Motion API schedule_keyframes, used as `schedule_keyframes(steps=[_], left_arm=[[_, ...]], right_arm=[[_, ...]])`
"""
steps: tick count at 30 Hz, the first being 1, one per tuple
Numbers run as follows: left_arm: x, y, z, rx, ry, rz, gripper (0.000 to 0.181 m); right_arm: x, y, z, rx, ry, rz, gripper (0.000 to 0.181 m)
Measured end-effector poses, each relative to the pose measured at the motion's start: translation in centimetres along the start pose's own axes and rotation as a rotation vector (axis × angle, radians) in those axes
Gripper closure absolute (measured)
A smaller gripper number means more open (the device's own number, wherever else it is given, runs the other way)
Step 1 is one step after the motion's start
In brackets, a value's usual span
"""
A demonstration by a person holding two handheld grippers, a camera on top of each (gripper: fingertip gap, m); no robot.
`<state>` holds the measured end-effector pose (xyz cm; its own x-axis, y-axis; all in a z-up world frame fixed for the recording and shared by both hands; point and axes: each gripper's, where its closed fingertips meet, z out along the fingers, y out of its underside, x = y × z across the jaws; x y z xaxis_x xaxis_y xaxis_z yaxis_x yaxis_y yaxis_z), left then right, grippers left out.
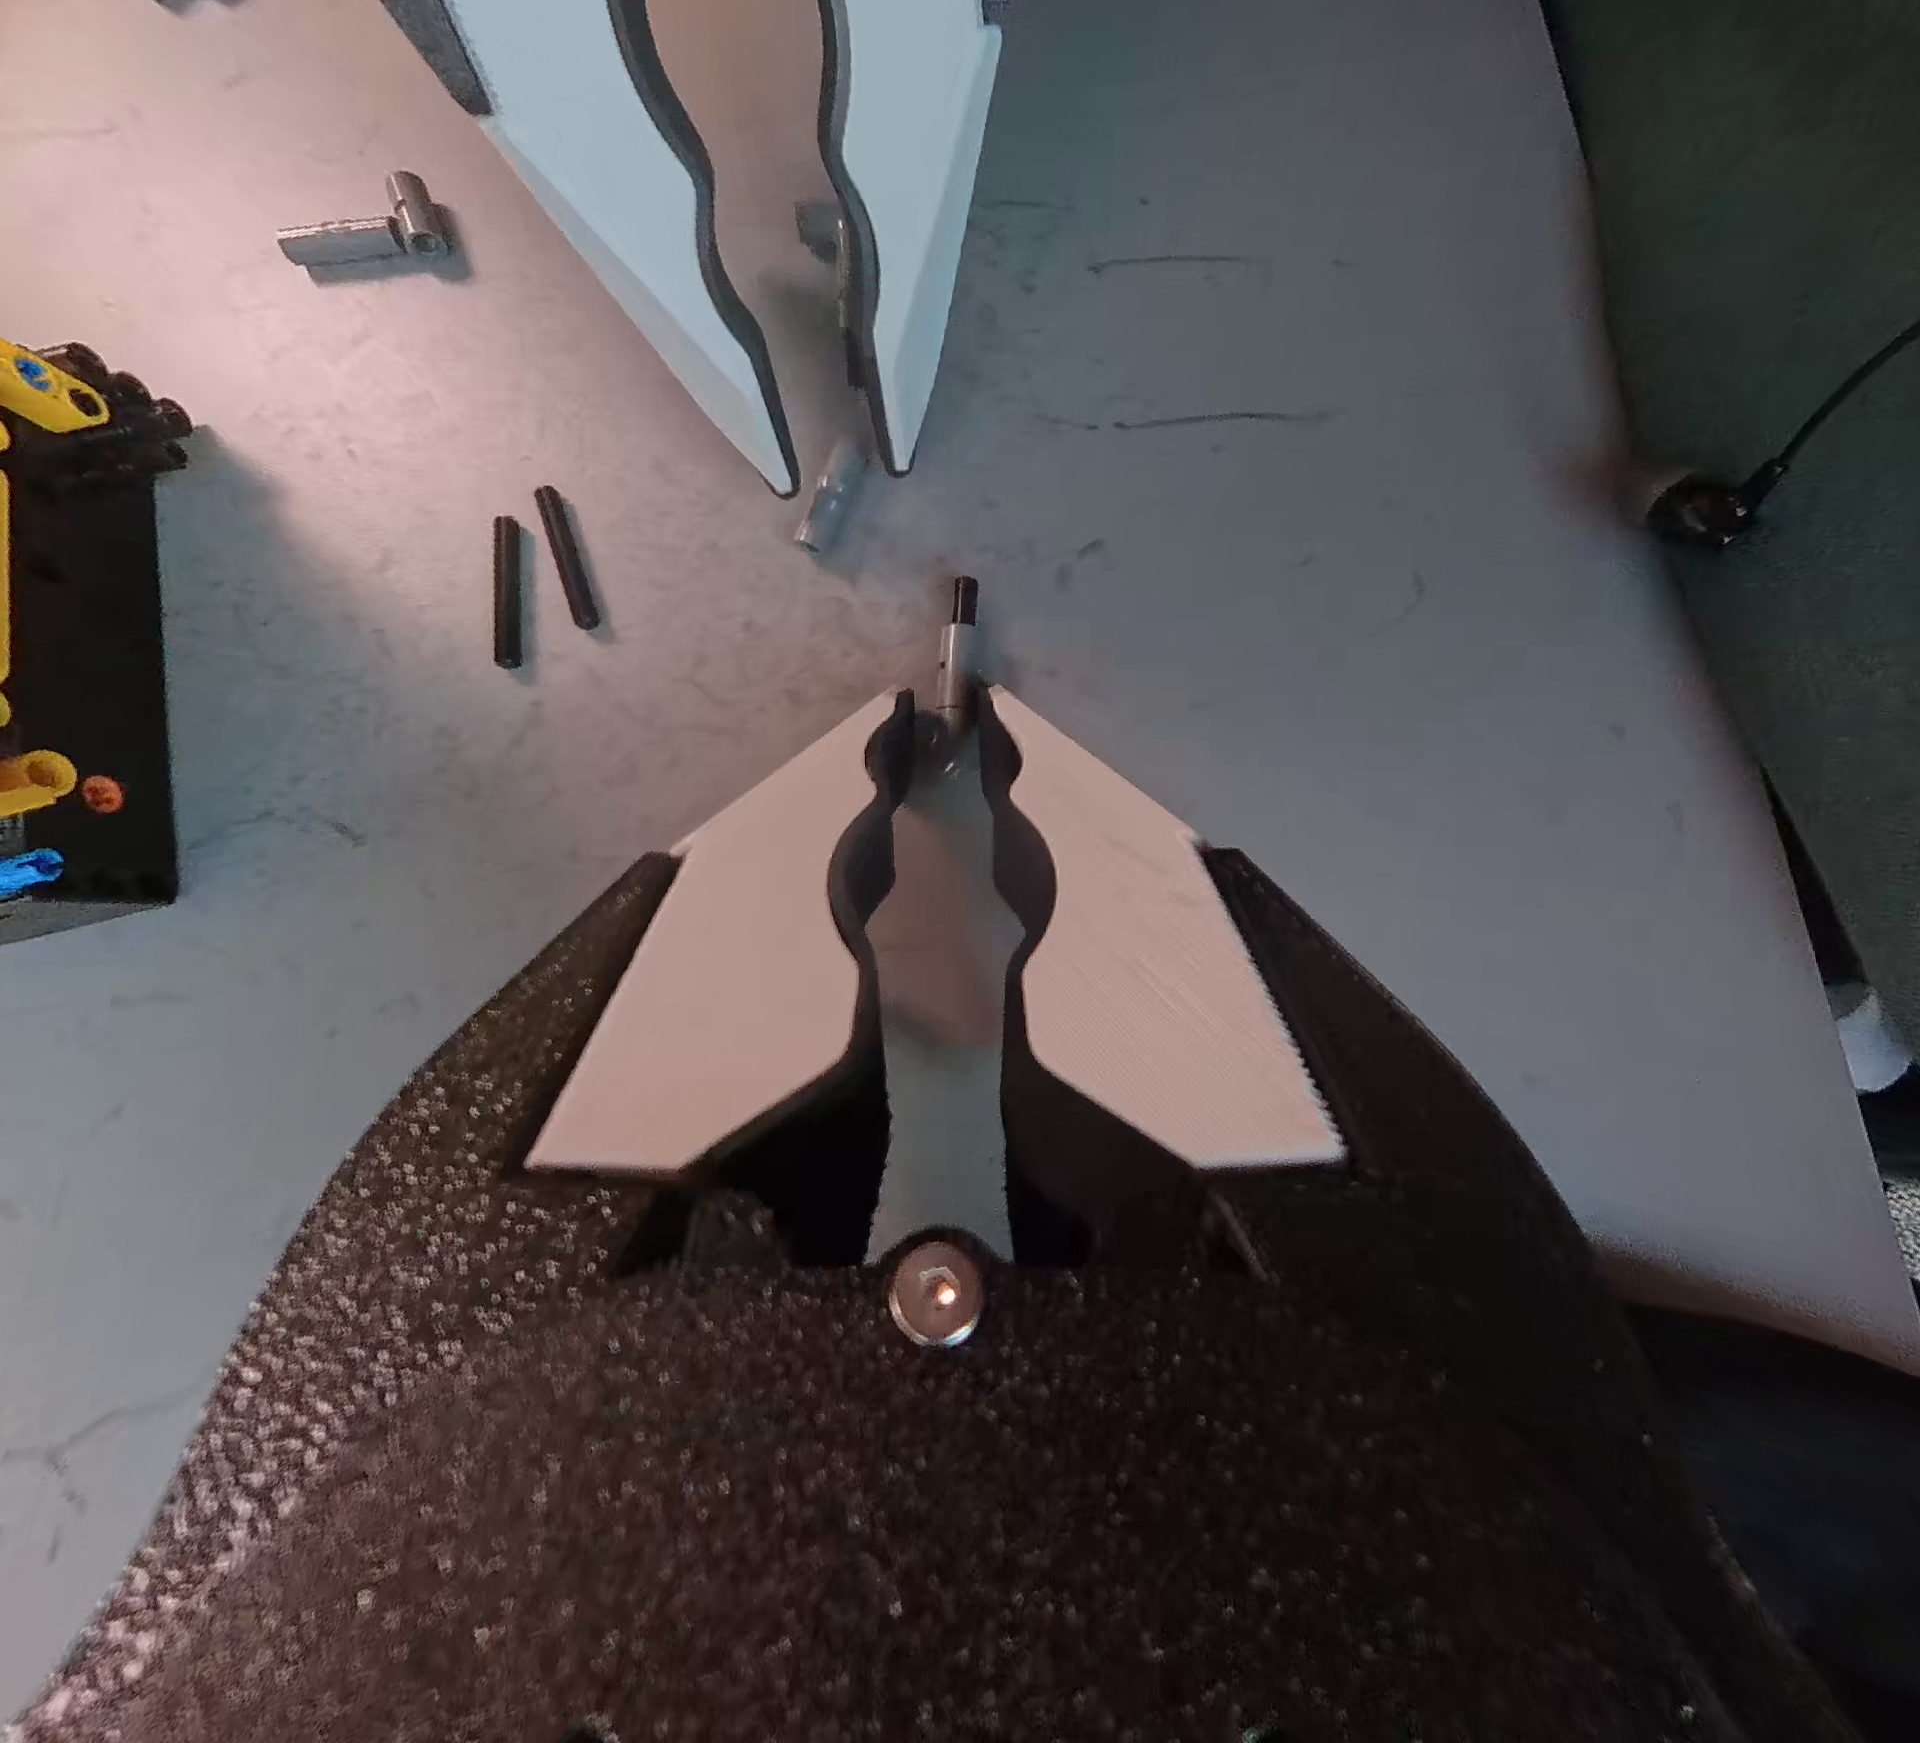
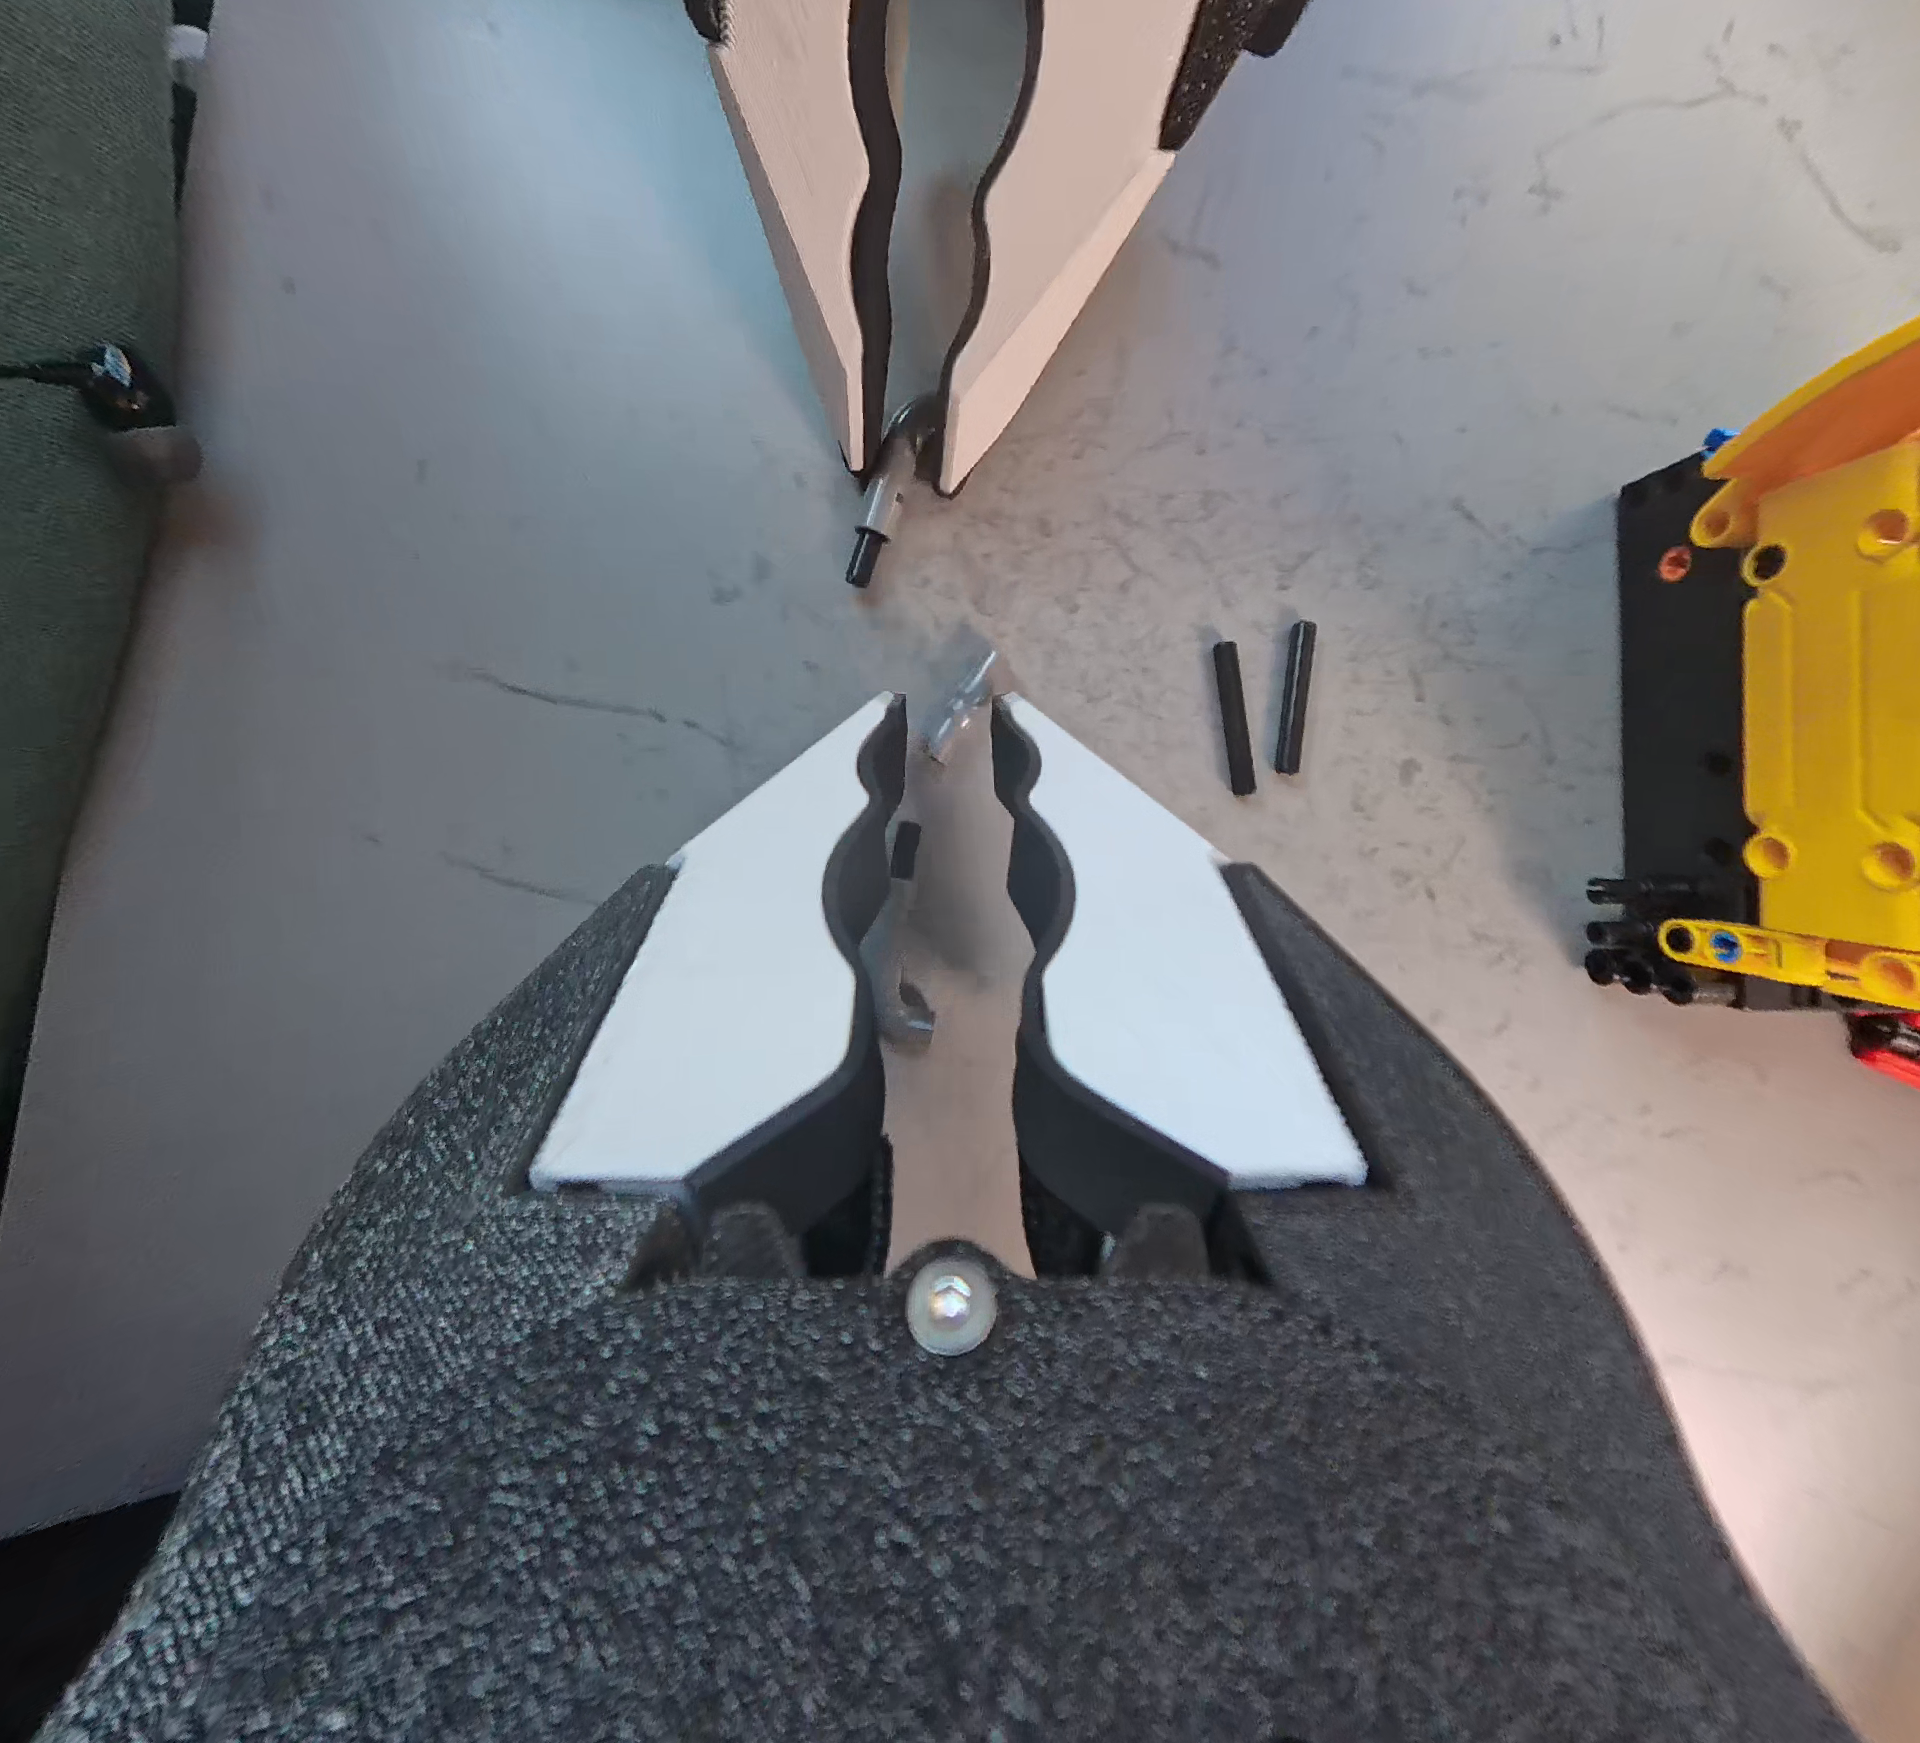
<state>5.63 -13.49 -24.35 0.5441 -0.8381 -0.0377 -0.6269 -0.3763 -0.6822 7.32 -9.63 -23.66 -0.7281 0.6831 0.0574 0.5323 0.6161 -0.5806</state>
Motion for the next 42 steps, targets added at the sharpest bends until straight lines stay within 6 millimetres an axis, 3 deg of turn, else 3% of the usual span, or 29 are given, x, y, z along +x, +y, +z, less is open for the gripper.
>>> schedule_keyframes(steps=[7,12,17,25,42], left_arm=[[0.0,-0.4,-0.4,0.027,0.004,-0.006,0.169],[-0.5,-2.3,-1.8,0.148,-0.011,-0.028,0.167],[-1.0,-4.8,-3.6,0.298,-0.048,-0.026,0.167],[-1.8,-5.9,-4.8,0.369,-0.099,-0.043,0.170],[-1.9,-5.5,-3.7,0.335,-0.114,-0.015,0.176]], right_arm=[[0.4,-0.2,0.6,0.022,0.003,-0.015,0.174],[0.4,-5.2,-3.1,0.442,0.034,-0.166,0.174],[0.4,-6.8,-5.3,0.608,0.022,-0.164,0.174],[0.7,-6.6,-4.5,0.569,0.023,-0.123,0.174],[0.7,-5.2,-3.1,0.408,0.011,-0.048,0.174]])
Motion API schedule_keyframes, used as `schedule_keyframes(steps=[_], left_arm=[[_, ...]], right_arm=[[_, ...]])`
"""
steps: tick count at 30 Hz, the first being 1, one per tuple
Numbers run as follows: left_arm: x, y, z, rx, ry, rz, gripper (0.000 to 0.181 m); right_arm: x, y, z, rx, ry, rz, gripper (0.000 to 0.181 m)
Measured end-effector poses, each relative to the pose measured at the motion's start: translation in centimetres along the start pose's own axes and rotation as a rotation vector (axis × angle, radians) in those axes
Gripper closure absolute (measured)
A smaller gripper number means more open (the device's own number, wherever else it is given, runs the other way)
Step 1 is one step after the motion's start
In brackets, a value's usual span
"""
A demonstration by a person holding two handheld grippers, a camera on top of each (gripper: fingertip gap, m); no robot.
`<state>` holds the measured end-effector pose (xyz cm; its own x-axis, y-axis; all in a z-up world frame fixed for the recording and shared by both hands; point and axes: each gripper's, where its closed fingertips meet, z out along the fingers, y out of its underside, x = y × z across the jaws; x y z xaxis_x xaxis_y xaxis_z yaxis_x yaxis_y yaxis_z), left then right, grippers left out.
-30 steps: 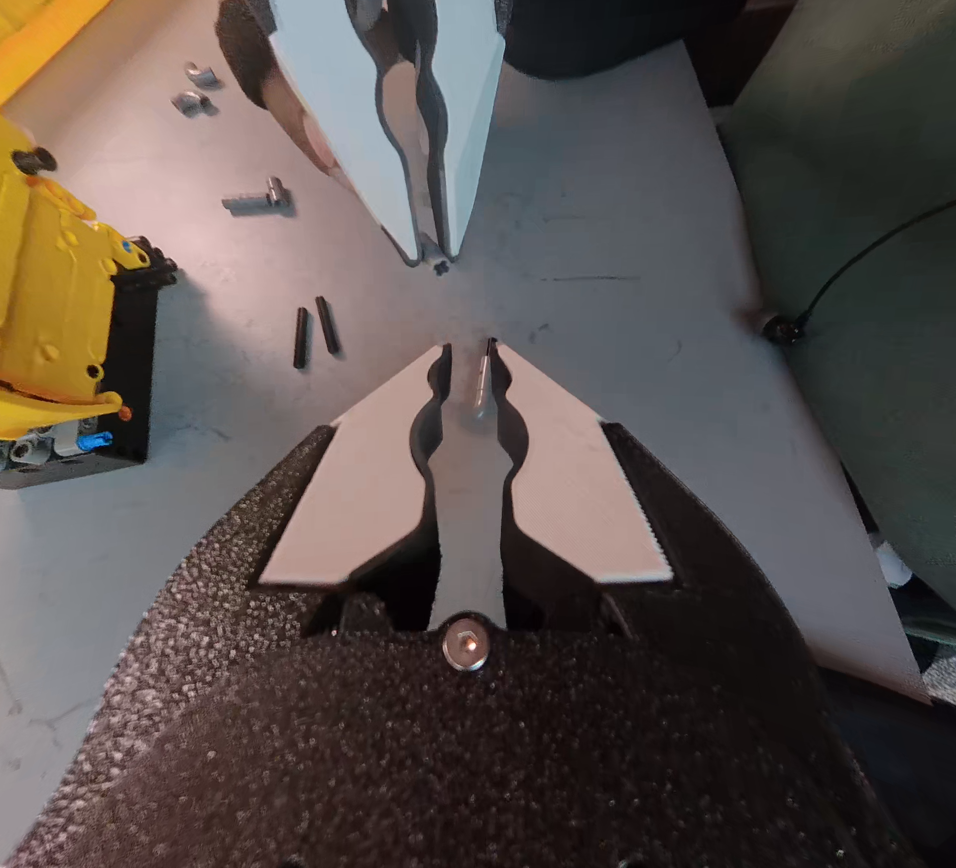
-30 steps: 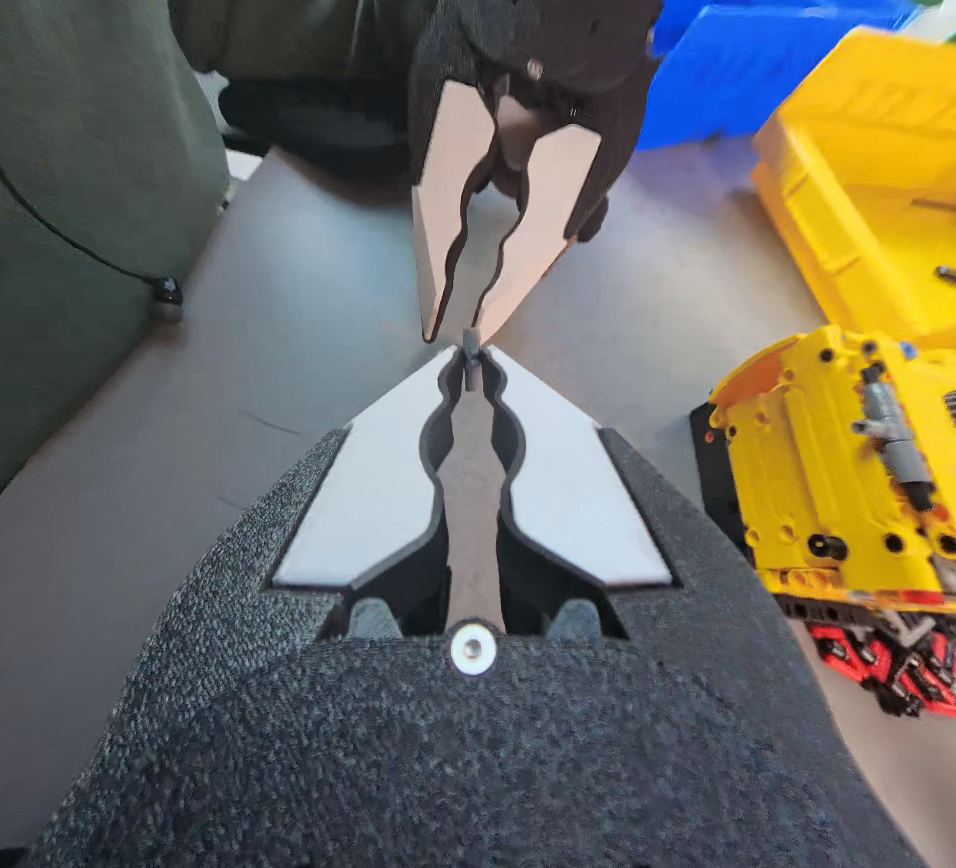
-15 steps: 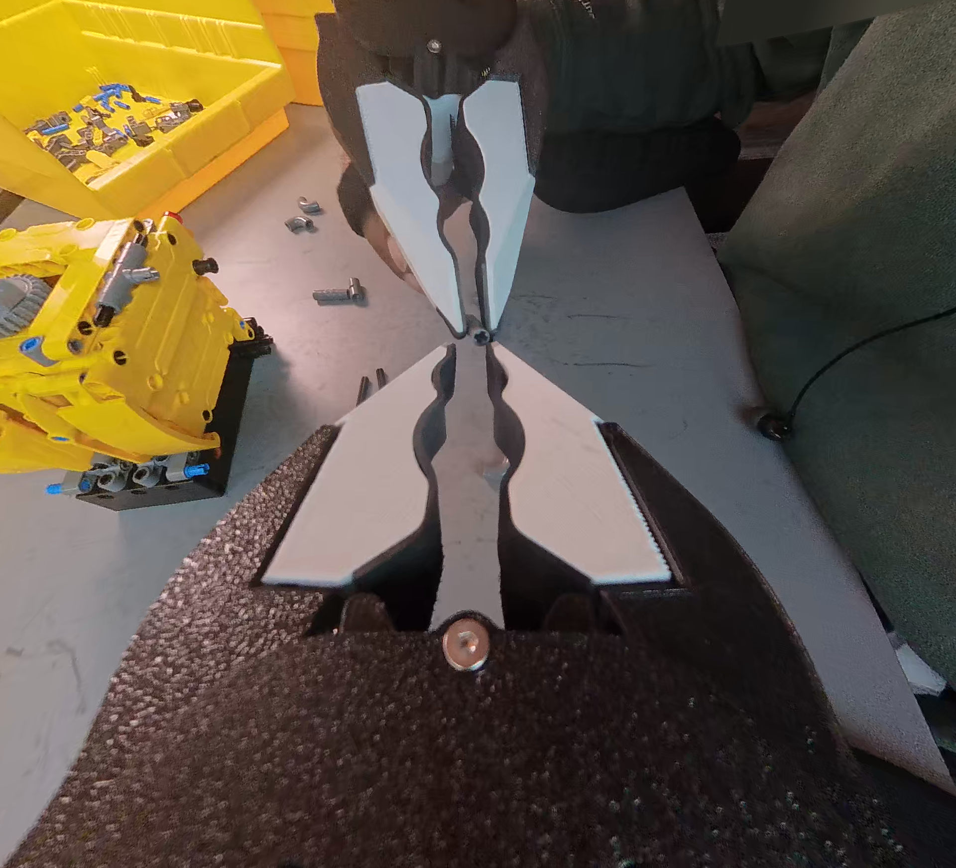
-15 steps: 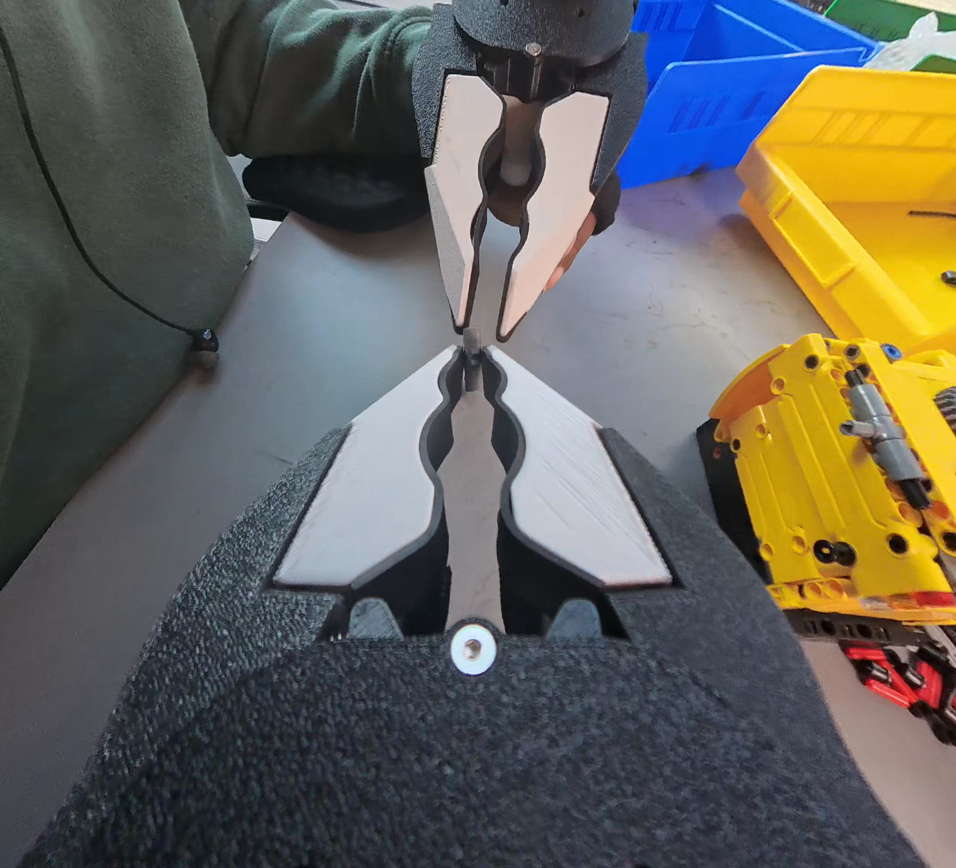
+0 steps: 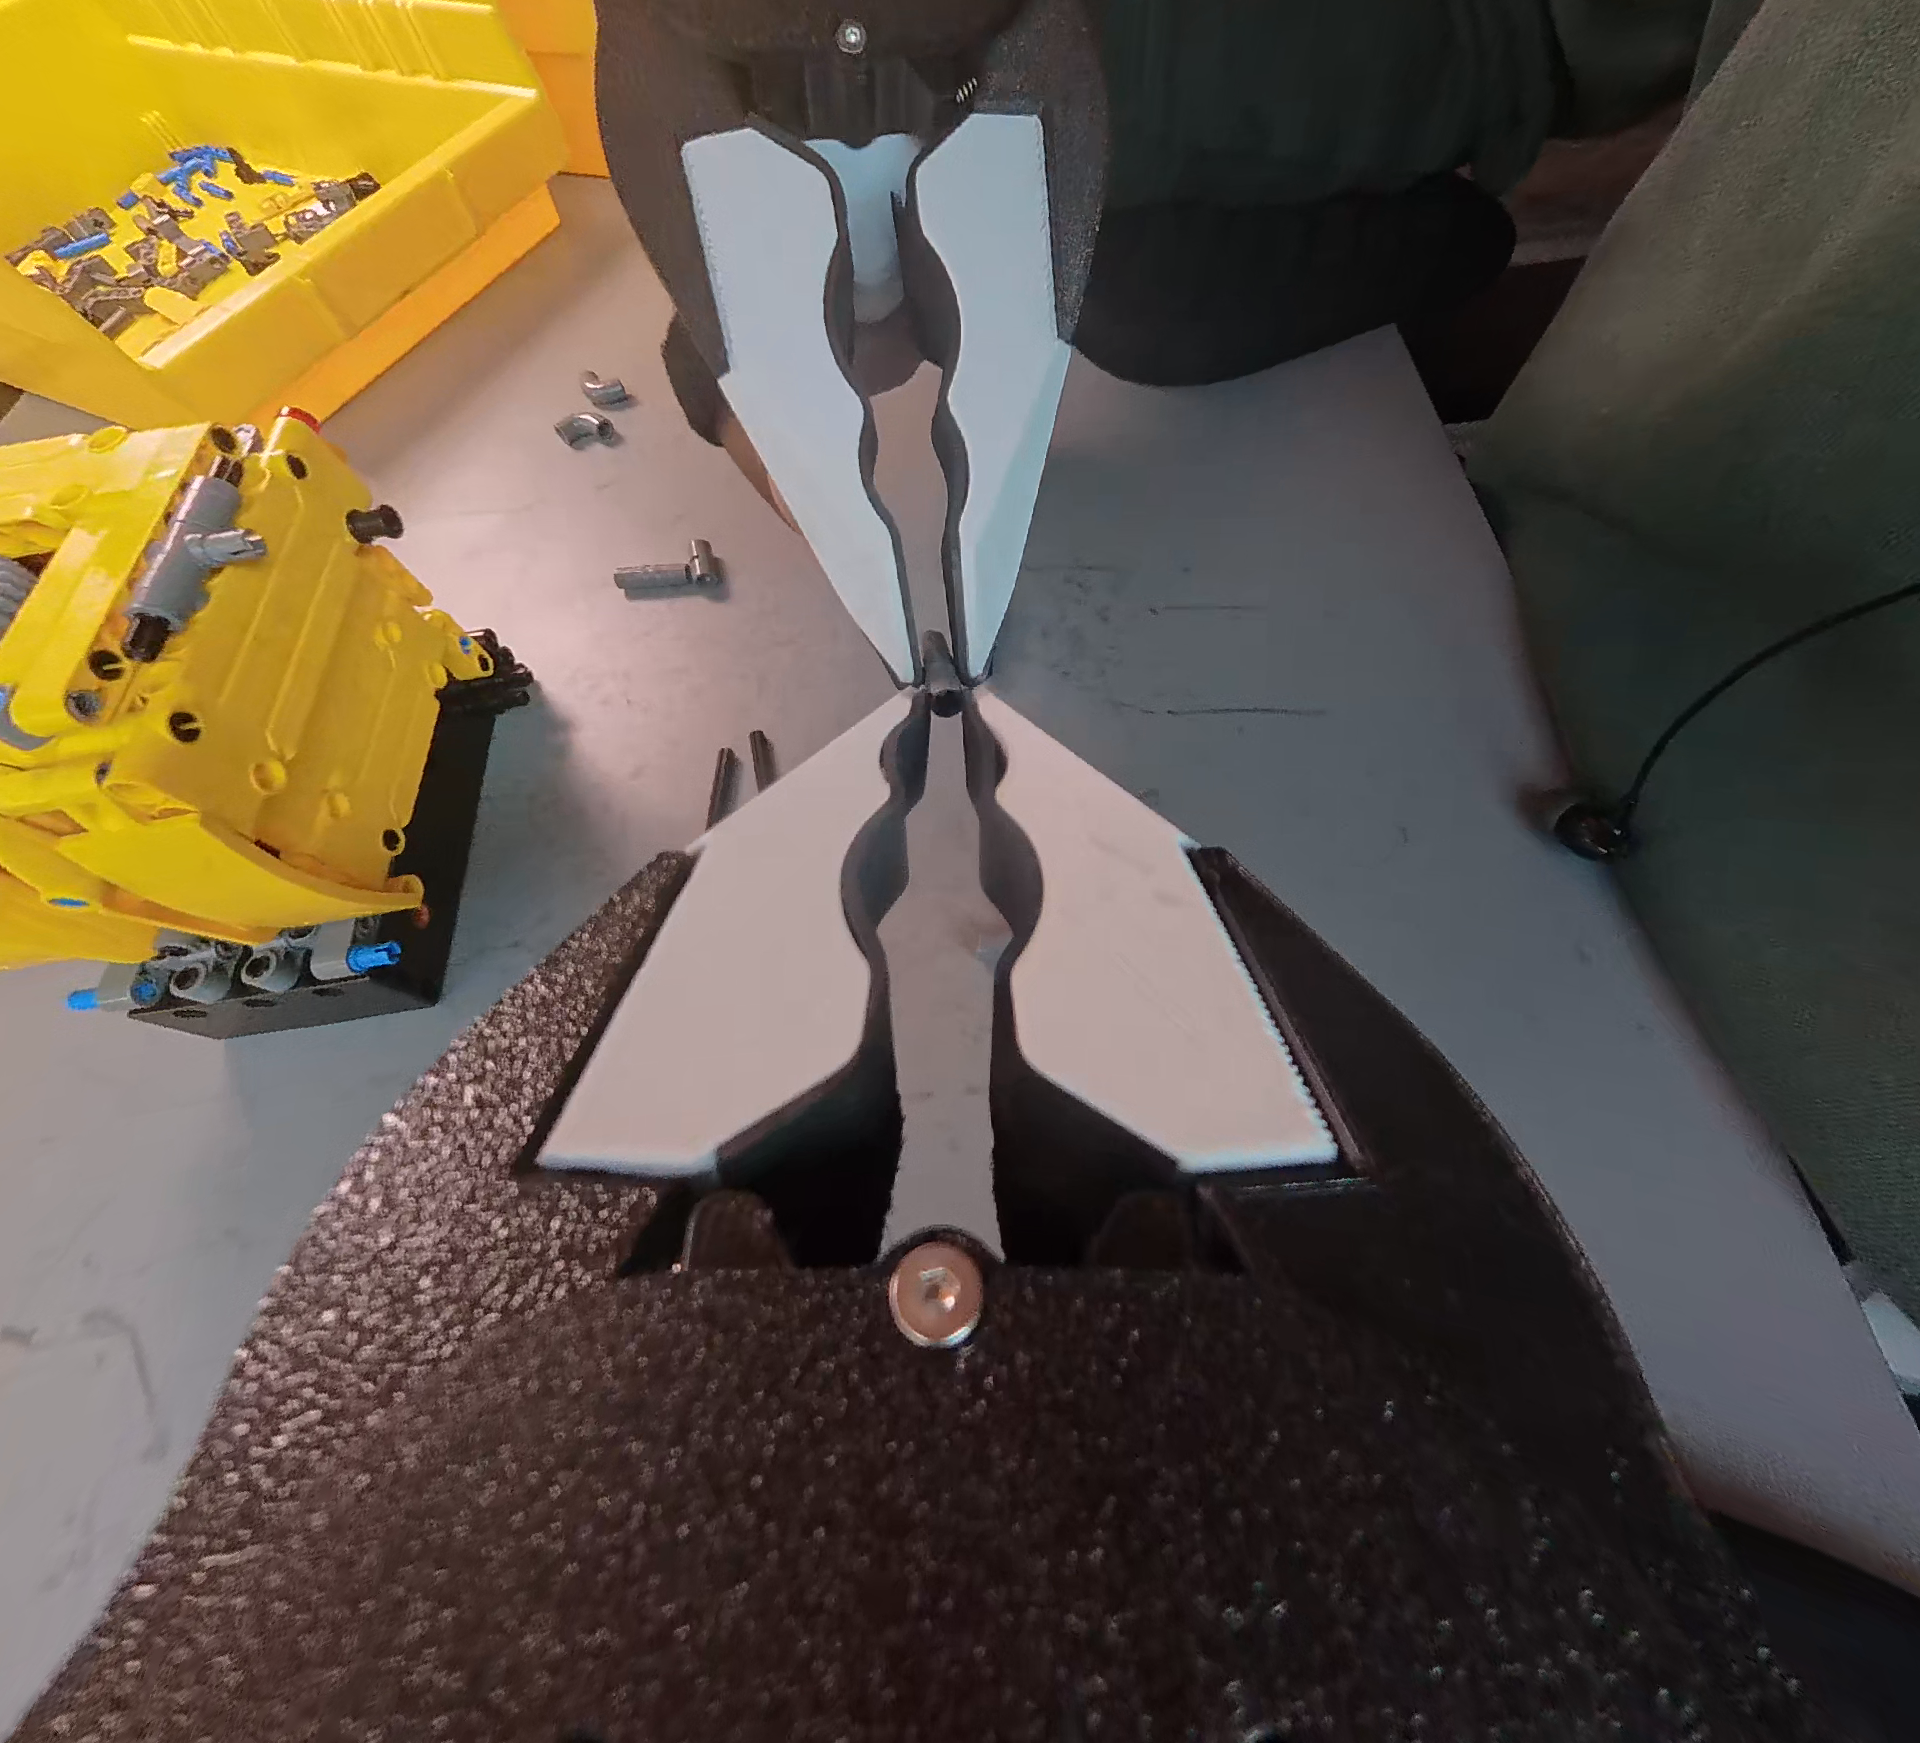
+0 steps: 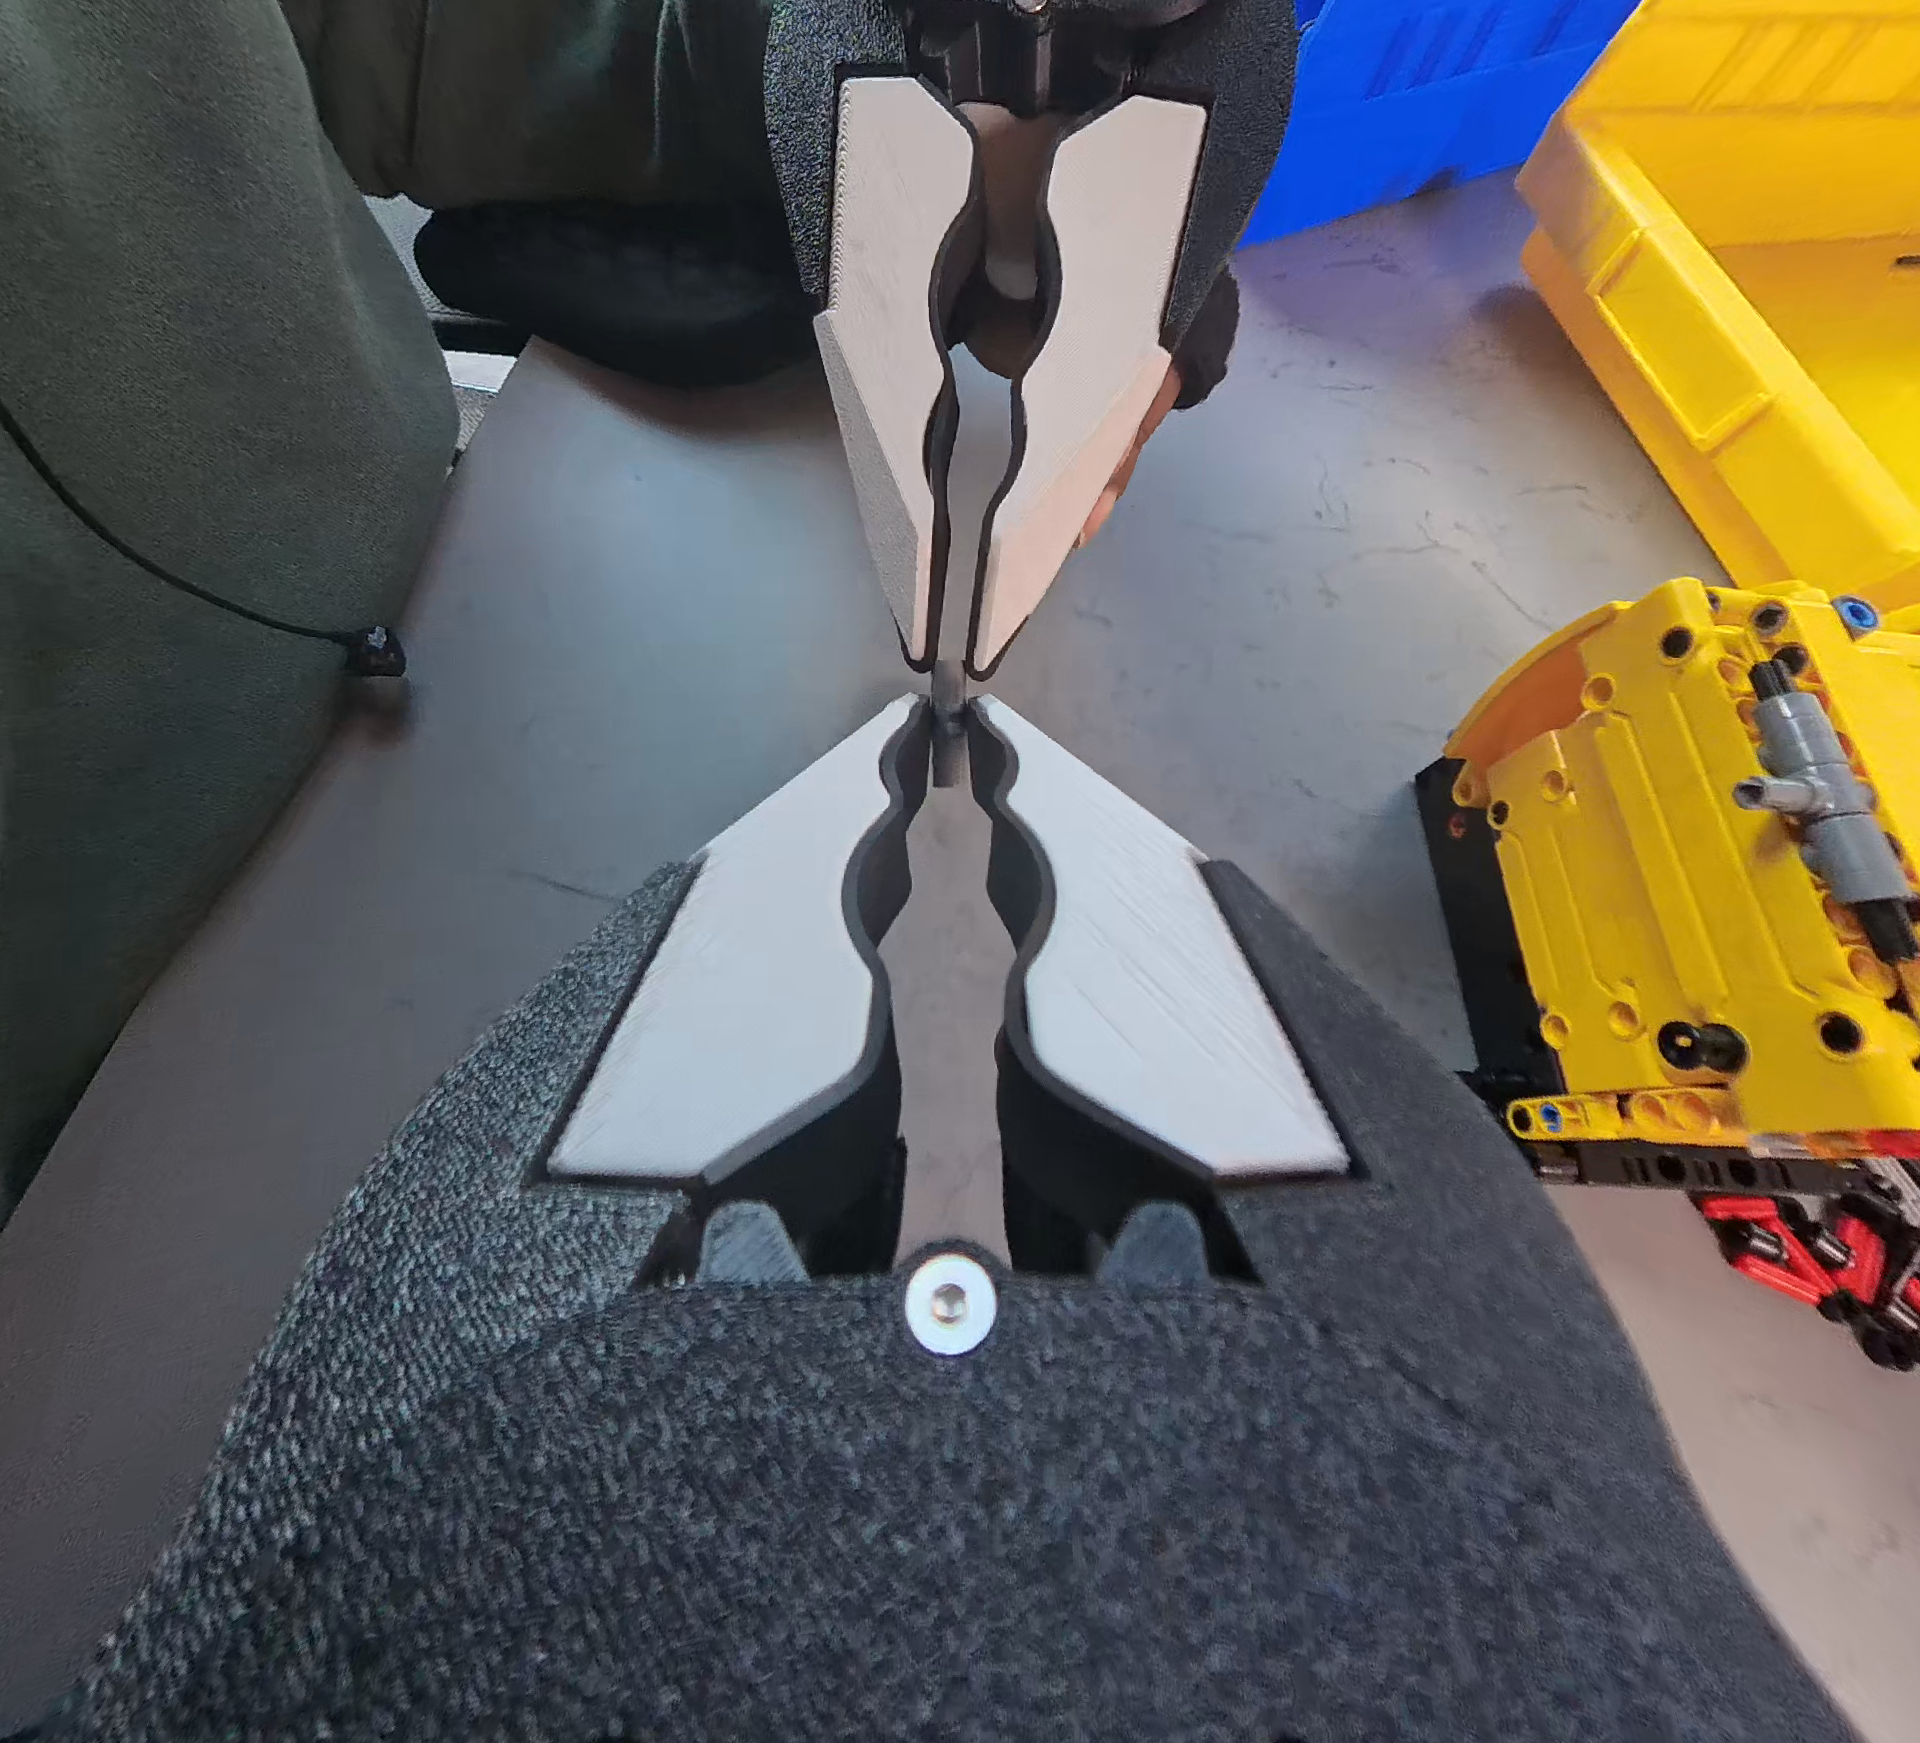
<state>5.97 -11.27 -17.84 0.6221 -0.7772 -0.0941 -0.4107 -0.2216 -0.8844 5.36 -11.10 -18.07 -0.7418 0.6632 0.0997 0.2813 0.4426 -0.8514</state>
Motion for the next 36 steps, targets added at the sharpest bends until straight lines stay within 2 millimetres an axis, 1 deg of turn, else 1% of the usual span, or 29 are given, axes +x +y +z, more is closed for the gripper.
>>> schedule_keyframes(steps=[4,11,15,21,26,29,36], left_arm=[[-0.6,-0.9,-0.4,0.063,-0.002,-0.052,0.176],[-0.9,-2.3,-1.1,0.191,0.071,-0.208,0.177],[-1.0,-3.2,-1.3,0.267,0.121,-0.289,0.177],[-1.3,-4.5,-2.0,0.373,0.160,-0.350,0.177],[-1.5,-5.2,-2.6,0.433,0.177,-0.382,0.178],[-1.4,-5.5,-2.8,0.452,0.190,-0.381,0.178],[-1.2,-5.8,-3.1,0.475,0.198,-0.373,0.179]], right_arm=[[0.6,-0.8,-0.6,0.035,0.049,-0.035,0.174],[0.9,-1.7,-1.3,0.051,0.170,-0.164,0.173],[1.0,-2.3,-1.8,0.094,0.248,-0.234,0.173],[1.3,-3.3,-2.6,0.196,0.358,-0.244,0.172],[1.6,-4.5,-3.1,0.269,0.457,-0.274,0.172],[1.4,-5.0,-3.1,0.301,0.454,-0.266,0.173],[1.4,-5.3,-3.4,0.357,0.413,-0.193,0.173]])
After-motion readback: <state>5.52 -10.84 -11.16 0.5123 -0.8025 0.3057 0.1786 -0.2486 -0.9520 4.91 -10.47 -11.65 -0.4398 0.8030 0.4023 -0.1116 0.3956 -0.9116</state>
